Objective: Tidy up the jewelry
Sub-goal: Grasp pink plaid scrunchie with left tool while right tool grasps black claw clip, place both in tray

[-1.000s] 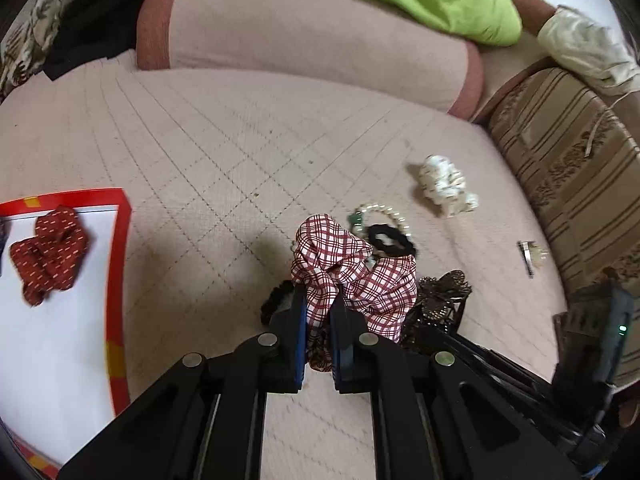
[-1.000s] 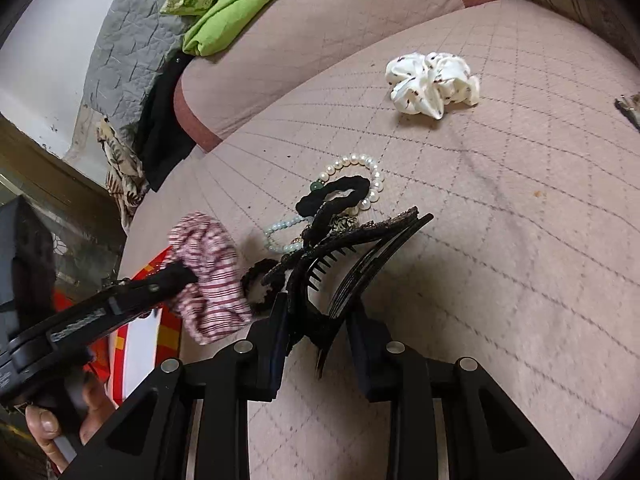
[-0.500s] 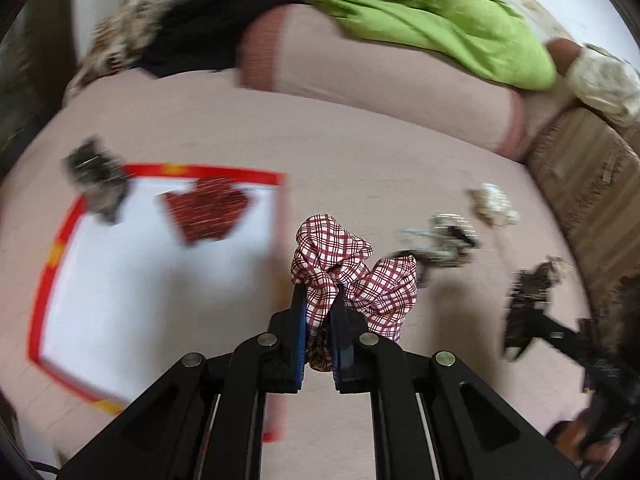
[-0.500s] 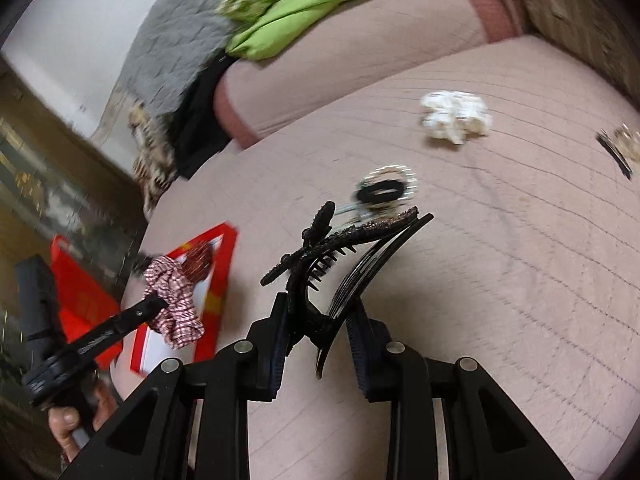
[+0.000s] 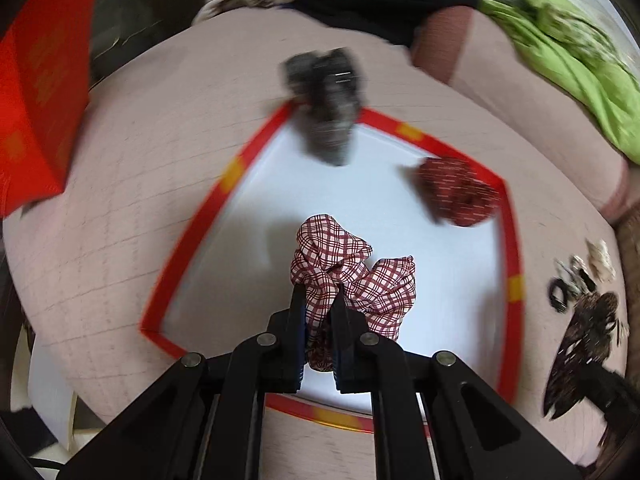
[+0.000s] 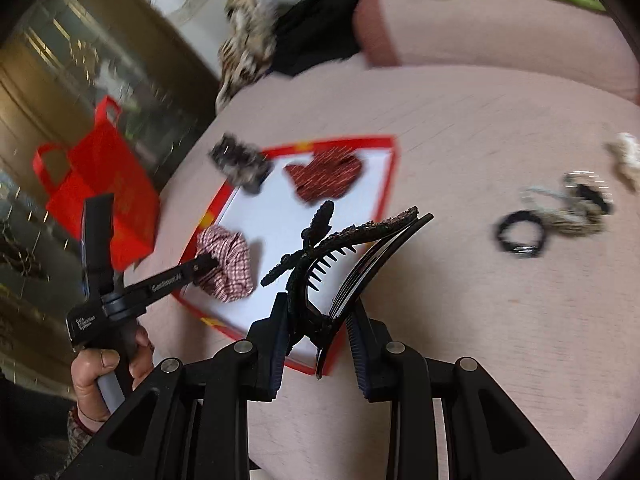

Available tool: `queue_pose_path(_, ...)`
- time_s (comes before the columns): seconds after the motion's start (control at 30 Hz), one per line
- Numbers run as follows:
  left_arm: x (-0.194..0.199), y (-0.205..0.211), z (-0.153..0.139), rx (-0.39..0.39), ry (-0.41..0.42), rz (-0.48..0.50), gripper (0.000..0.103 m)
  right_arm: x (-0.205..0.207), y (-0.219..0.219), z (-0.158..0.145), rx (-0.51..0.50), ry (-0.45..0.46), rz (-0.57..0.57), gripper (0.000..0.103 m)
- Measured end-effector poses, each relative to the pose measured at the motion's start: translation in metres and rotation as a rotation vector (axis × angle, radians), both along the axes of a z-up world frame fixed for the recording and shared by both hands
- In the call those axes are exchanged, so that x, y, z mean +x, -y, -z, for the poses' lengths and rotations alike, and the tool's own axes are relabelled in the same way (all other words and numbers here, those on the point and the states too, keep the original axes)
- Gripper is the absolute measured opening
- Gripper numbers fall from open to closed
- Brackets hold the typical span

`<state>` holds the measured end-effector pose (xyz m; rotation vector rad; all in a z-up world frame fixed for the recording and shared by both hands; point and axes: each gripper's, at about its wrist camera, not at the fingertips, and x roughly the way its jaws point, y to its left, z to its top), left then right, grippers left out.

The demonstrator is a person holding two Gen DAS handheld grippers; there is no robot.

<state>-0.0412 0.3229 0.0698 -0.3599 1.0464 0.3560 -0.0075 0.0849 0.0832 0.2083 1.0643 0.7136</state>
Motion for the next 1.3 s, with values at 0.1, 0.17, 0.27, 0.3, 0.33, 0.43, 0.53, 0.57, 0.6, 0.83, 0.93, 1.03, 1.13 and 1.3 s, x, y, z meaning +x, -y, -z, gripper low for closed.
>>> queue_pose_path(0.1, -0.006, -0.016, 0.006, -0.001, -0.016, -0.048, 0.010, 0.004, -0.028, 0.017, -0.011, -0.044, -0.039, 0.031)
queue_pose_path(0.17, -0.010, -0.023, 0.009, -0.004, -0.023, -0.071, 0.011, 0.002, -0.038, 0.026, -0.015, -0.063, -0.053, 0.031)
queue_pose_path(0.27, -0.012, -0.030, 0.014, -0.024, -0.019, -0.085, 0.012, 0.004, -0.054, 0.036, -0.030, -0.083, -0.066, 0.031)
queue_pose_path(0.3, -0.012, -0.032, 0.014, -0.026, -0.016, -0.086, 0.012, 0.005, -0.057, 0.040, -0.034, -0.090, -0.068, 0.031)
queue_pose_path(0.33, -0.012, -0.032, 0.014, -0.024, -0.011, -0.088, 0.015, 0.004, -0.055, 0.041, -0.034, -0.094, -0.070, 0.031)
queue_pose_path(0.43, -0.011, -0.030, 0.012, -0.007, 0.010, -0.085, 0.024, 0.008, -0.060, 0.046, -0.044, -0.102, -0.068, 0.032)
queue_pose_path(0.53, -0.011, -0.024, 0.008, 0.008, 0.040, -0.067, 0.029, 0.006, -0.062, 0.048, -0.059, -0.090, -0.068, 0.038)
queue_pose_path(0.57, -0.010, -0.022, 0.006, 0.012, 0.048, -0.061, 0.030, 0.006, -0.062, 0.048, -0.067, -0.082, -0.067, 0.043)
queue_pose_path(0.6, -0.007, -0.018, 0.005, 0.022, 0.058, -0.054, 0.030, 0.005, -0.062, 0.047, -0.070, -0.072, -0.065, 0.053)
queue_pose_path(0.83, -0.011, -0.009, -0.007, 0.050, 0.139, -0.055, 0.031, -0.008, -0.057, 0.027, -0.085, 0.015, -0.068, 0.064)
queue_pose_path(0.93, -0.013, -0.011, -0.012, 0.045, 0.169, -0.075, 0.034, -0.016, -0.048, 0.019, -0.087, 0.044, -0.062, 0.066)
queue_pose_path(1.03, -0.018, -0.014, -0.017, 0.040, 0.204, -0.100, 0.047, -0.025, -0.035, 0.011, -0.098, 0.078, -0.046, 0.067)
queue_pose_path(1.13, -0.024, -0.016, -0.023, 0.049, 0.241, -0.128, 0.053, -0.031, -0.023, 0.009, -0.106, 0.093, -0.024, 0.067)
queue_pose_path(1.3, -0.030, -0.006, -0.026, 0.133, 0.222, -0.136, 0.053, -0.047, 0.004, 0.004, -0.126, 0.127, 0.027, 0.067)
